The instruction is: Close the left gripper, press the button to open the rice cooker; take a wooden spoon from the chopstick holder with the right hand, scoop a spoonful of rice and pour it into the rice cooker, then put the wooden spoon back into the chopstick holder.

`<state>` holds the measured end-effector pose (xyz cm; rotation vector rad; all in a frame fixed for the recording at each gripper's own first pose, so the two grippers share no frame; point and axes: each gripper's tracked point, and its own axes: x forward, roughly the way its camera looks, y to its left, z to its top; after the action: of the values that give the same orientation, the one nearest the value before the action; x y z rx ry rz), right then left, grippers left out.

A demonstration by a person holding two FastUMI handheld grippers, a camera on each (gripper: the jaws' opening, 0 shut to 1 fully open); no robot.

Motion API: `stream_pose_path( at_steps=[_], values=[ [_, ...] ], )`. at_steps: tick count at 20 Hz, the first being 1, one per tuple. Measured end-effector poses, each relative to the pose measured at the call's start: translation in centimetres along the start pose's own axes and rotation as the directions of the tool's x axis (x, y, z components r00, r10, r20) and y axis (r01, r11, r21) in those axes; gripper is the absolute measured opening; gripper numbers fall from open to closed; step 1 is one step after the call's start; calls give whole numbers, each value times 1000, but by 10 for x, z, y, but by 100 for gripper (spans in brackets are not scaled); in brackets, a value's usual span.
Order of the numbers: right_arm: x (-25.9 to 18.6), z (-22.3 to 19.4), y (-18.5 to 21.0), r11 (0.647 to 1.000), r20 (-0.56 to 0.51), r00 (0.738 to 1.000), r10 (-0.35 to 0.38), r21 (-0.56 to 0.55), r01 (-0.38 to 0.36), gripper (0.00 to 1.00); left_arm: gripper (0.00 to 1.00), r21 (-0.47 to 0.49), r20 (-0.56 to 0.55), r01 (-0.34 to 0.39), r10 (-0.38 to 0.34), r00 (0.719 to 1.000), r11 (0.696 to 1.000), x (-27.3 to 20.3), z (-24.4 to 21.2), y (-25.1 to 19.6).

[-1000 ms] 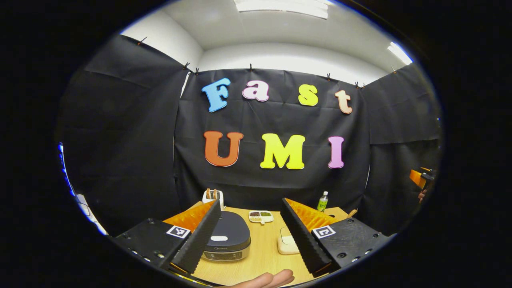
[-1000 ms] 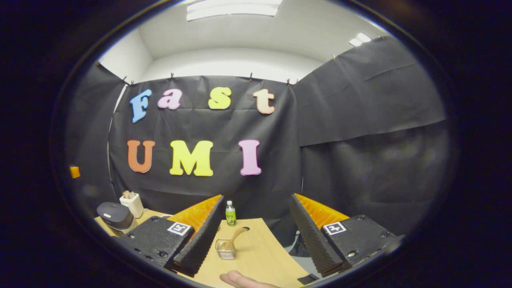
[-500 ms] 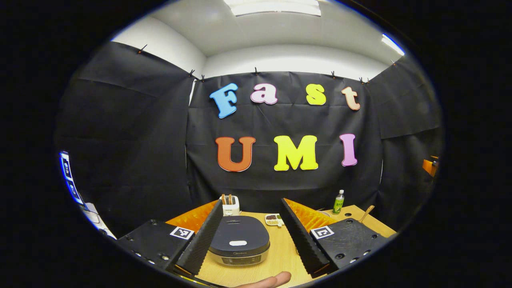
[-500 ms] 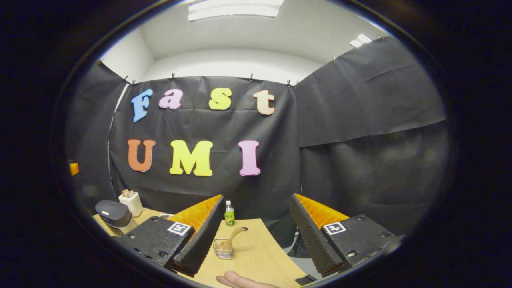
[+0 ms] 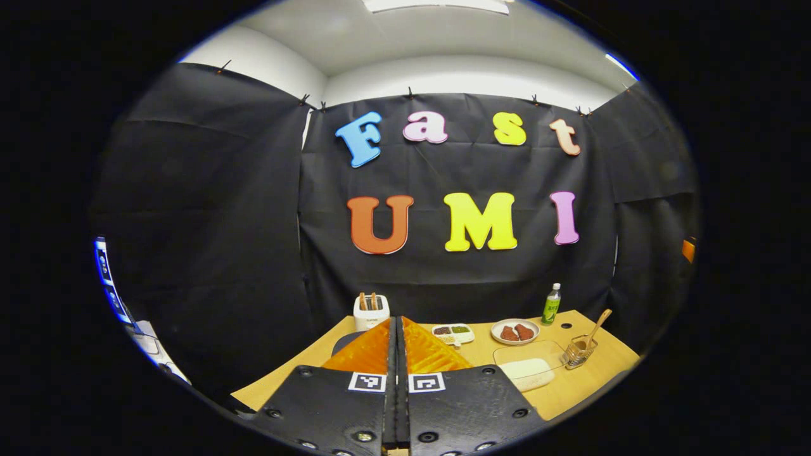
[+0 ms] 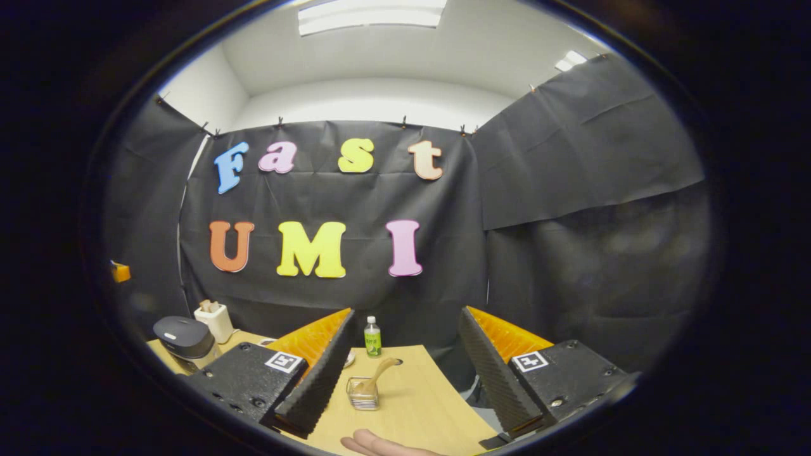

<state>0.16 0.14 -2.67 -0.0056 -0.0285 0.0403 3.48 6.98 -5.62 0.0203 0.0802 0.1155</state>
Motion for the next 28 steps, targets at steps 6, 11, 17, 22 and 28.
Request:
stream_pose_path(
  at_steps=[6, 11, 17, 22, 28],
  values=[
    [12, -29, 0, 1000, -48, 999, 5, -24, -6, 100, 0, 31, -197, -31, 37, 980, 999, 44, -66, -3],
    [24, -45, -11, 1000, -85, 996, 3, -7, -4, 100, 0, 6, -320, -56, 55, 946, 998, 72, -108, 1],
    [23, -66, -15, 1000, -145, 989, 23, 17, -21, 100, 0, -42, -389, -73, 51, 920, 996, 90, -142, 2],
    [18, -64, -9, 999, -142, 988, 53, 18, -51, 100, 0, -64, -425, -55, 23, 905, 996, 88, -160, -5],
    [12, -67, -3, 998, -139, 988, 69, 7, -69, 100, 0, 6, -442, -49, 47, 896, 999, 87, -168, -3]
  ],
)
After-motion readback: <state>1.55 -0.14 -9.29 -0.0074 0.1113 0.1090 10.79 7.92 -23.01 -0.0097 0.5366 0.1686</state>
